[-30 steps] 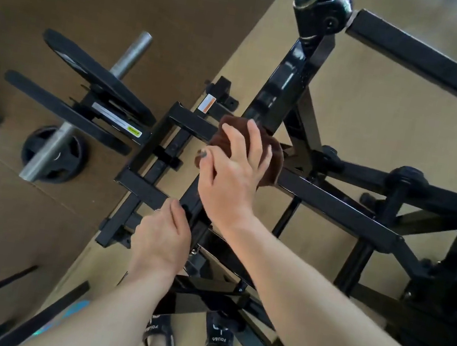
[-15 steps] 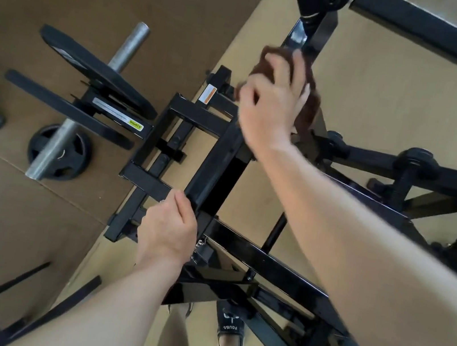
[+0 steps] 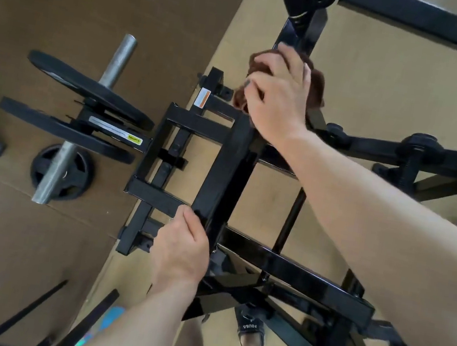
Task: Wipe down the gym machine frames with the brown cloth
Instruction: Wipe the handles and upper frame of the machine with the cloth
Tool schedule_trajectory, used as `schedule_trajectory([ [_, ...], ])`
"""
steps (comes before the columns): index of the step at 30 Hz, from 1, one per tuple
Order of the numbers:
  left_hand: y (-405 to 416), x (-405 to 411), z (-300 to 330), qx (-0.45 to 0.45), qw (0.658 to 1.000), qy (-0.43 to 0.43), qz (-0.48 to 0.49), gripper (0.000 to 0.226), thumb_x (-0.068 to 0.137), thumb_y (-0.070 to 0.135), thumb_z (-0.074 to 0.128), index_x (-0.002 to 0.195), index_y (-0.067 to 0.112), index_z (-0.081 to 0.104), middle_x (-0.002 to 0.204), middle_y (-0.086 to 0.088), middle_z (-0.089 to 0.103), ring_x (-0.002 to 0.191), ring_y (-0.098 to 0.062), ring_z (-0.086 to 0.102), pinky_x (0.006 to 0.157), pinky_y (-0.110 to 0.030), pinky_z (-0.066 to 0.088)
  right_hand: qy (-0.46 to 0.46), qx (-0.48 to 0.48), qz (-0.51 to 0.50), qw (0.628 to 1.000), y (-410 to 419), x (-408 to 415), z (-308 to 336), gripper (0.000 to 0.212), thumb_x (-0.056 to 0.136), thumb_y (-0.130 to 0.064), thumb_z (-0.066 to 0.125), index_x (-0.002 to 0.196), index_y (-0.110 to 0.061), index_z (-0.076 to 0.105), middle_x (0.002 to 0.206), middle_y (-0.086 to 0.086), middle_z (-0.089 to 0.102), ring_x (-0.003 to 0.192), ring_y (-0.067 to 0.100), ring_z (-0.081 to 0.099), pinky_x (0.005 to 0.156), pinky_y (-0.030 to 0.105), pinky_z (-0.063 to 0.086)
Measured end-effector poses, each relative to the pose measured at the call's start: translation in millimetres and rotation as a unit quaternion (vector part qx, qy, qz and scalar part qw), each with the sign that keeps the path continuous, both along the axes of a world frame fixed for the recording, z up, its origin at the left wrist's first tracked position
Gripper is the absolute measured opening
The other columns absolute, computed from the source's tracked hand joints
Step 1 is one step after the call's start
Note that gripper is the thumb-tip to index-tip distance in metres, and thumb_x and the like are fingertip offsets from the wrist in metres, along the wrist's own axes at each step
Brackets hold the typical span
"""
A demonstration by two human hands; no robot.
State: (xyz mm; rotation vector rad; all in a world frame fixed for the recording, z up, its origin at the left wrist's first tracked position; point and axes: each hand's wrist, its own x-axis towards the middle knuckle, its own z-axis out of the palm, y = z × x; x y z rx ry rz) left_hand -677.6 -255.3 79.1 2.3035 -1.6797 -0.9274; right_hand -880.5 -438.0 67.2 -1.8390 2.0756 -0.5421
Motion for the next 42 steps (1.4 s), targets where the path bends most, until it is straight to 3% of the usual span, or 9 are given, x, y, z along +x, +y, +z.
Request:
schedule_trajectory([
  [4, 0.6, 2.0, -4.8, 0.000, 1.000, 0.004, -0.011, 0.044, 0.101, 0.045, 0.013, 0.084, 0.024, 0.048, 0.063, 0.010, 0.054, 0.057, -0.005, 0.051, 0.049, -0.020, 0.027, -0.003, -0.006, -0.028, 1.000, -19.4, -8.4, 1.3, 0.033, 0.100, -0.035, 0.049, 0.093, -0.024, 0.080, 0.138, -0.011, 0.057, 0.148, 0.021, 0.028, 0.122, 0.056, 0.014],
  [9, 0.6, 1.1, -4.2, 0.011, 1.000, -0.002, -0.020, 0.050, 0.101, 0.046, 0.009, 0.089, 0.021, 0.050, 0.068, 0.009, 0.055, 0.061, -0.011, 0.053, 0.055, -0.029, 0.034, -0.054, -0.019, -0.070, 0.996, 22.6, 26.9, 3.7, 0.021, 0.097, -0.031, 0.054, 0.091, -0.028, 0.074, 0.148, -0.006, 0.048, 0.155, 0.026, 0.012, 0.122, 0.067, 0.006],
  [11, -0.8, 2.1, 0.2, 0.049, 0.999, 0.004, -0.023, 0.052, 0.102, 0.046, 0.008, 0.098, 0.020, 0.053, 0.073, 0.009, 0.056, 0.066, -0.014, 0.053, 0.063, -0.034, 0.039, -0.071, -0.018, -0.055, 0.996, 43.5, 40.1, 1.7, 0.021, 0.098, -0.031, 0.053, 0.096, -0.029, 0.074, 0.152, -0.004, 0.045, 0.156, 0.027, 0.008, 0.122, 0.067, 0.004],
  [15, -17.0, 6.3, 15.6, 0.096, 0.993, 0.002, -0.070, 0.046, 0.105, 0.044, 0.011, 0.120, 0.023, 0.049, 0.085, 0.009, 0.058, 0.072, -0.012, 0.053, 0.065, -0.035, 0.038, -0.064, -0.008, -0.035, 0.997, 44.5, 35.8, -0.8, 0.025, 0.101, -0.028, 0.051, 0.099, -0.026, 0.076, 0.150, -0.004, 0.047, 0.155, 0.026, 0.012, 0.123, 0.063, 0.006],
  [19, -82.5, -38.0, 30.9, 0.050, 0.991, 0.121, 0.016, 0.042, 0.109, 0.042, 0.018, 0.140, 0.027, 0.042, 0.109, 0.001, 0.058, 0.098, -0.023, 0.053, 0.081, -0.036, 0.036, -0.060, 0.007, -0.001, 0.998, 17.5, 10.5, 2.5, 0.029, 0.102, -0.028, 0.048, 0.096, -0.027, 0.077, 0.144, -0.007, 0.049, 0.153, 0.022, 0.016, 0.124, 0.058, 0.005],
  [22, -134.1, -92.7, 18.6, 0.031, 0.989, 0.147, -0.002, 0.042, 0.109, 0.043, 0.019, 0.134, 0.023, 0.046, 0.109, 0.000, 0.055, 0.095, -0.022, 0.048, 0.080, -0.035, 0.032, -0.060, 0.013, 0.017, 0.998, -1.1, -7.8, 4.8, 0.029, 0.102, -0.028, 0.049, 0.093, -0.028, 0.077, 0.139, -0.011, 0.052, 0.150, 0.019, 0.018, 0.123, 0.058, 0.006],
  [28, -156.7, -117.5, -12.7, 0.003, 0.999, 0.036, -0.018, 0.053, 0.105, 0.052, 0.011, 0.115, 0.022, 0.054, 0.099, -0.004, 0.063, 0.081, -0.026, 0.051, 0.072, -0.040, 0.037, -0.053, 0.015, 0.034, 0.998, -35.0, -35.8, 4.5, 0.032, 0.101, -0.029, 0.045, 0.090, -0.031, 0.076, 0.134, -0.013, 0.055, 0.149, 0.017, 0.022, 0.122, 0.057, 0.006],
  [37, -155.1, -117.6, -10.3, -0.017, 0.999, 0.030, -0.021, 0.052, 0.105, 0.050, 0.012, 0.109, 0.020, 0.055, 0.100, -0.008, 0.067, 0.092, -0.036, 0.061, 0.075, -0.043, 0.043, -0.071, -0.025, -0.015, 0.997, -43.3, -35.4, 0.9, 0.028, 0.099, -0.029, 0.050, 0.088, -0.029, 0.075, 0.133, -0.013, 0.056, 0.149, 0.017, 0.025, 0.122, 0.059, 0.008],
  [42, -157.3, -114.6, -12.8, 0.011, 0.999, 0.003, -0.052, 0.014, 0.104, 0.042, 0.038, 0.098, 0.030, 0.041, 0.076, 0.013, 0.048, 0.076, -0.027, 0.059, 0.072, -0.043, 0.053, -0.156, -0.077, -0.067, 0.982, 0.0, -0.5, -9.5, 0.021, 0.095, -0.025, 0.054, 0.091, -0.028, 0.074, 0.140, -0.008, 0.055, 0.153, 0.021, 0.019, 0.121, 0.061, 0.008],
])
